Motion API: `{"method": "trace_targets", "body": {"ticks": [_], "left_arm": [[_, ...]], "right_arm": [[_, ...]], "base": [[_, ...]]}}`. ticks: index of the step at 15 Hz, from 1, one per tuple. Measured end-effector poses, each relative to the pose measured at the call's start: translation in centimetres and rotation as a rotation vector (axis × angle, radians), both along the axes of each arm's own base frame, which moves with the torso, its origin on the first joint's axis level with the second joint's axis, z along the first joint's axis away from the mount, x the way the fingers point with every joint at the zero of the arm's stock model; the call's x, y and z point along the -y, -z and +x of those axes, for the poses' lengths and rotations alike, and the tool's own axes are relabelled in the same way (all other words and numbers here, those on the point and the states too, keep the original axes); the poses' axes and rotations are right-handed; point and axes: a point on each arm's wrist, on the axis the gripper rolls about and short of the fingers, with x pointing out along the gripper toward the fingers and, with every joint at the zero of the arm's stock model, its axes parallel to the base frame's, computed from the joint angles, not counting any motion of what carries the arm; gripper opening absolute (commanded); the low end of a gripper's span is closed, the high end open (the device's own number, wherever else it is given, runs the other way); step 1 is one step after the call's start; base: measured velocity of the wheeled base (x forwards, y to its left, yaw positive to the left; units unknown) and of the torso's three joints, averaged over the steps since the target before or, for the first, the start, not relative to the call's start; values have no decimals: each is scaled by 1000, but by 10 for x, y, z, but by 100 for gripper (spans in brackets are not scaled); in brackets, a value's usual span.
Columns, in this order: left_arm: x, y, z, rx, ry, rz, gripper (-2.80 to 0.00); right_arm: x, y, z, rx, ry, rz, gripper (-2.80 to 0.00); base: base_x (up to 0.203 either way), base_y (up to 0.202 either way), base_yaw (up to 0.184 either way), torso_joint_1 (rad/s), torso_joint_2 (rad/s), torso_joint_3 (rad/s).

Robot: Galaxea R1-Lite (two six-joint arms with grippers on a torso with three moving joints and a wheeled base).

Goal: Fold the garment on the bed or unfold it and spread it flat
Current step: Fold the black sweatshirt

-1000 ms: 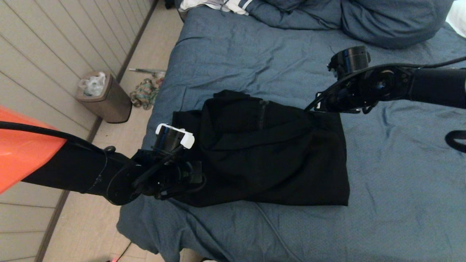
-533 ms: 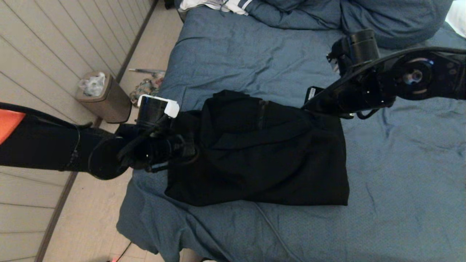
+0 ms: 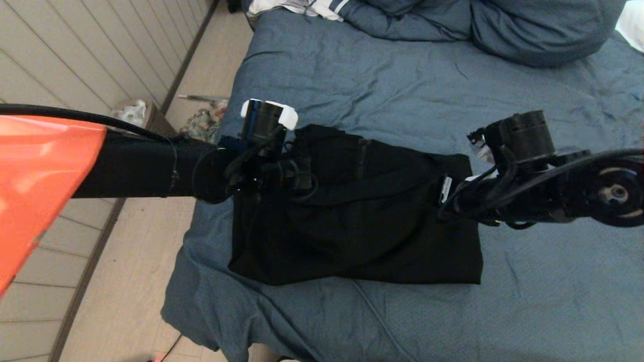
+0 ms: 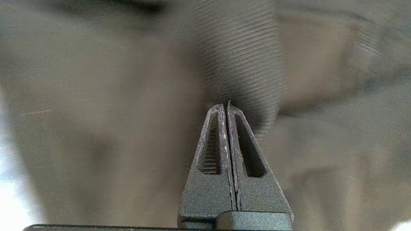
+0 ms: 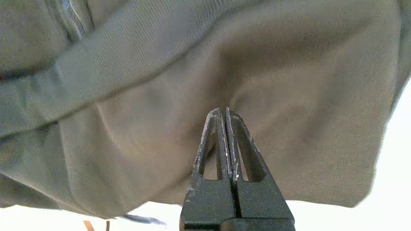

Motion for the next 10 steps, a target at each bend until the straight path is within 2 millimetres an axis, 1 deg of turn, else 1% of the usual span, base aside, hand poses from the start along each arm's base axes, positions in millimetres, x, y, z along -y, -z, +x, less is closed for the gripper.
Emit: {"method": "trace_targets", "body": {"ticks": [2,4,7,8,10], "left_arm": [[16,8,2,7,31,25,-280],[24,11,4,19,47,39,-280],[27,-1,6,55,40,22,-280],[25,-5,6,69,27,23,-280],[18,-21,4,109,4,18,-280]], "right_arm": [[-5,12,-9,8,-25,6,-280],[-7,22,-16,10,-40,7,-280],[-7,30,-20,13,-46,7,-280],[-7,31,-20,11,-46,6,-280],[-6,33,-22,4,-47,3,-280]], "base": [[0,0,0,0,0,0],[0,0,0,0,0,0],[0,0,0,0,0,0],[0,0,0,0,0,0],[0,0,0,0,0,0]]}}
